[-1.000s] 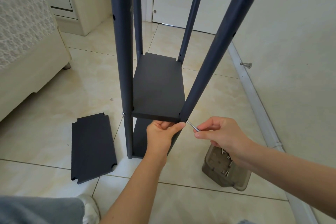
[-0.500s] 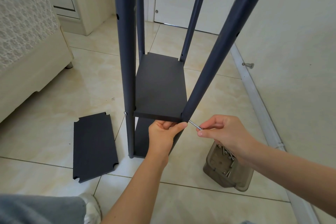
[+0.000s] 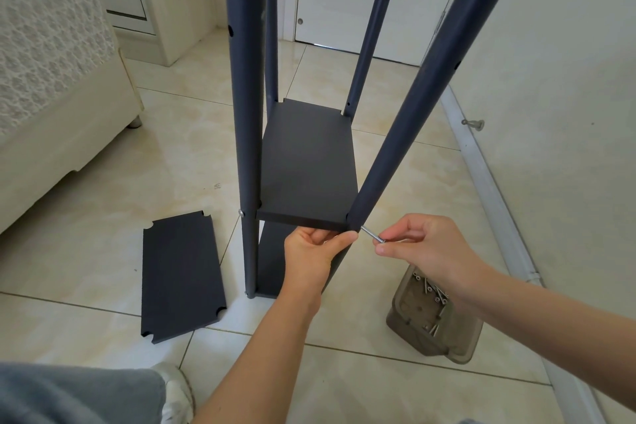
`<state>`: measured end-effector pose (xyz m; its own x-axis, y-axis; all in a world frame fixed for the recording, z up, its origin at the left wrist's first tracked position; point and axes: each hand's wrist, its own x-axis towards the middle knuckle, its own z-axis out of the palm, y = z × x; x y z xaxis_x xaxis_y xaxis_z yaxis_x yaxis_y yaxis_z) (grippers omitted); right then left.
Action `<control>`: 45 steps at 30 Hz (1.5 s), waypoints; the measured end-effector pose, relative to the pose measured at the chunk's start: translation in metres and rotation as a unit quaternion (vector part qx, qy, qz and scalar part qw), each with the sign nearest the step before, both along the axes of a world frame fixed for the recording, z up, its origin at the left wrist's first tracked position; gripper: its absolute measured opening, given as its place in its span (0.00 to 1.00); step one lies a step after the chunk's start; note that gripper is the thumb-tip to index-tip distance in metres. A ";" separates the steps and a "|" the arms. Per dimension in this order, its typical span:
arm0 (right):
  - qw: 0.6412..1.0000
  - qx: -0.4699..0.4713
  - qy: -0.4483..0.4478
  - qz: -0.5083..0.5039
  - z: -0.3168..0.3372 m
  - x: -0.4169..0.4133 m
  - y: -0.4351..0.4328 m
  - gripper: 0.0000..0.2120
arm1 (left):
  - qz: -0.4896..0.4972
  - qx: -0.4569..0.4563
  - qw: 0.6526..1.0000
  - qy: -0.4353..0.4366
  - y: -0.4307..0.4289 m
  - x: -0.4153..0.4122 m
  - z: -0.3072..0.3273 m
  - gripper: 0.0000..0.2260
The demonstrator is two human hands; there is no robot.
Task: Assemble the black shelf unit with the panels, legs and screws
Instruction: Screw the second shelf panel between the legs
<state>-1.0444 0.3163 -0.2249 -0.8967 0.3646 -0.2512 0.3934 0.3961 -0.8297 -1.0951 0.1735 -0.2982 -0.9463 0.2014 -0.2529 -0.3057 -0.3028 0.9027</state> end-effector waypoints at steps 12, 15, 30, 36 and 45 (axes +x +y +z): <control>1.000 -0.006 0.014 0.004 -0.006 -0.009 -0.006 0.06 | -0.039 0.030 0.999 -0.003 -0.008 -0.001 -0.001 0.06; 1.000 -0.004 0.017 0.011 -0.007 -0.010 -0.008 0.06 | -0.038 0.023 0.999 -0.003 -0.010 -0.003 -0.001 0.06; 0.999 0.012 0.004 0.047 -0.005 -0.015 -0.008 0.09 | -0.033 0.009 0.999 -0.018 -0.015 -0.006 -0.005 0.05; 0.995 0.051 0.000 0.090 -0.006 -0.011 -0.007 0.09 | -0.038 0.018 0.999 -0.021 -0.018 -0.008 -0.006 0.04; 0.994 0.052 0.026 0.093 -0.004 -0.010 -0.005 0.07 | -0.041 0.016 0.999 -0.016 -0.018 -0.007 -0.007 0.04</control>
<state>-1.0548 0.3116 -0.2289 -0.9619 0.2127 -0.1717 0.2624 0.5422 -0.7982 -1.1025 0.1555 -0.3055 -0.9175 0.2871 -0.2753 -0.3600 -0.3046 0.8818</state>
